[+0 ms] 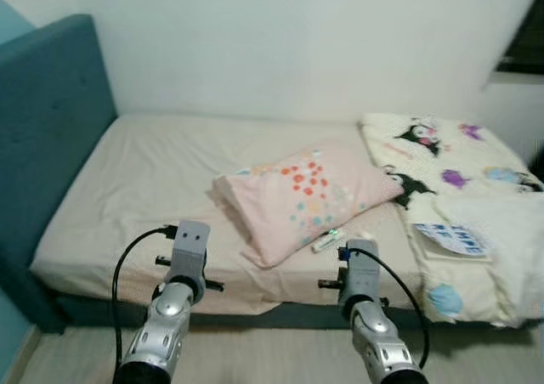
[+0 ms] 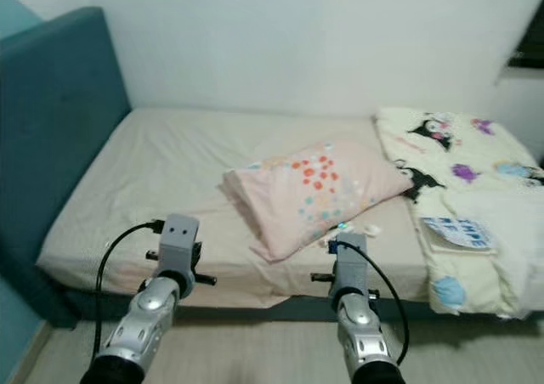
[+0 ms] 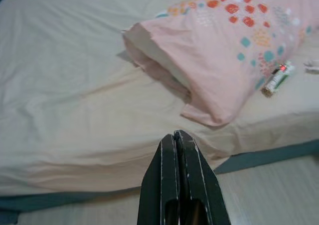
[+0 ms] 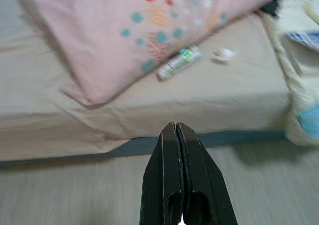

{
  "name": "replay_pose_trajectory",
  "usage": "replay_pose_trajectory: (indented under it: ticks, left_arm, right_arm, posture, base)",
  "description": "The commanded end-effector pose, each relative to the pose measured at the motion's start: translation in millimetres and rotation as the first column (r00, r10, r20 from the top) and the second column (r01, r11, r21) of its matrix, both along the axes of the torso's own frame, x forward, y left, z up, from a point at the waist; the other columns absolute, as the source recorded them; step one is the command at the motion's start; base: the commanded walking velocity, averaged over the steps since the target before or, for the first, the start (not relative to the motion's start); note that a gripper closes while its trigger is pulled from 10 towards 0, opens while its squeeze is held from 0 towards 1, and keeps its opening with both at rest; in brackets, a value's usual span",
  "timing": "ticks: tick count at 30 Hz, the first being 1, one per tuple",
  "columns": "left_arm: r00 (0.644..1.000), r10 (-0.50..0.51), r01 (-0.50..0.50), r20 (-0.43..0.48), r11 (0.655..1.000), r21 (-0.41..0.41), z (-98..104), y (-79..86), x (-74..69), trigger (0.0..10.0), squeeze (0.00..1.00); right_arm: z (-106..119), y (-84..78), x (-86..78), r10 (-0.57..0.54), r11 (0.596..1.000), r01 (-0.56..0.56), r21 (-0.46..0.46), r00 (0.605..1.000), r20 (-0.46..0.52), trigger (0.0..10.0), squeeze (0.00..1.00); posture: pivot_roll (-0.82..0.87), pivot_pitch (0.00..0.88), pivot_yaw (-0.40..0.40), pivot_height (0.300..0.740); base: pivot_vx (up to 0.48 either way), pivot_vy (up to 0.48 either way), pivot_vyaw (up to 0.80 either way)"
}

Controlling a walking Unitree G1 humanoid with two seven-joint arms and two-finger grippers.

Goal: Clean up the room

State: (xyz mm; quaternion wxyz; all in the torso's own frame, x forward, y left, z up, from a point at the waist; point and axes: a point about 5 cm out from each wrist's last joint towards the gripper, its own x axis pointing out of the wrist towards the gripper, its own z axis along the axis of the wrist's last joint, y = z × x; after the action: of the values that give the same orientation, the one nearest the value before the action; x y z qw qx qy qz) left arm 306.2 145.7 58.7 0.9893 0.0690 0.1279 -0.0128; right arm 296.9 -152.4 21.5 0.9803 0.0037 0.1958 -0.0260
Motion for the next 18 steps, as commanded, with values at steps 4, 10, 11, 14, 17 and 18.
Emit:
replay_pose_trajectory:
  ticks: [4,10,11,14,17,18]
  left_arm:
    - [1.000,0.015,-0.015,-0.003,1.000,-0.002,-2,-0.1,-0.6,10.0,0.00]
    - [0.998,0.053,-0.053,0.023,0.999,-0.012,1,4.1,0.5,10.0,0.00]
    - [0.998,0.047,-0.046,0.033,0.998,-0.034,3,3.0,0.6,10.0,0.00]
    - [0.999,0.027,-0.025,0.041,0.998,-0.057,4,-0.6,0.1,10.0,0.00]
    - [0.997,0.012,-0.009,0.074,0.999,-0.034,8,-4.4,-0.2,10.0,0.00]
    - [0.997,0.012,-0.009,0.074,0.999,-0.034,8,-4.4,-0.2,10.0,0.00]
  right_arm:
    - [3,-0.3,1.1,0.006,1.000,-0.006,-0.015,1.000,0.018,10.0,0.00]
    - [9,4.6,4.3,0.055,0.998,-0.053,-0.042,0.996,0.065,10.0,0.00]
    - [12,7.8,5.4,0.078,0.996,-0.074,-0.046,0.993,0.091,10.0,0.00]
    - [17,12.7,6.7,0.114,0.992,-0.106,-0.067,0.984,0.137,10.0,0.00]
    - [22,19.6,6.9,0.156,0.987,-0.147,-0.066,0.974,0.161,10.0,0.00]
    - [22,19.6,6.9,0.156,0.987,-0.147,-0.066,0.974,0.161,10.0,0.00]
  posture:
    - [0.04,0.000,-0.056,0.740]
    - [0.04,0.000,-0.055,0.740]
    - [0.04,0.000,-0.055,0.740]
    - [0.04,0.000,-0.055,0.740]
    - [0.03,0.000,-0.059,0.740]
    - [0.03,0.000,-0.059,0.740]
  base:
    - [0.000,0.000,-0.80]
    - [0.000,0.000,-0.80]
    - [0.000,0.000,-0.80]
    - [0.000,0.000,-0.53]
    - [0.000,0.000,0.00]
    - [0.000,0.000,0.00]
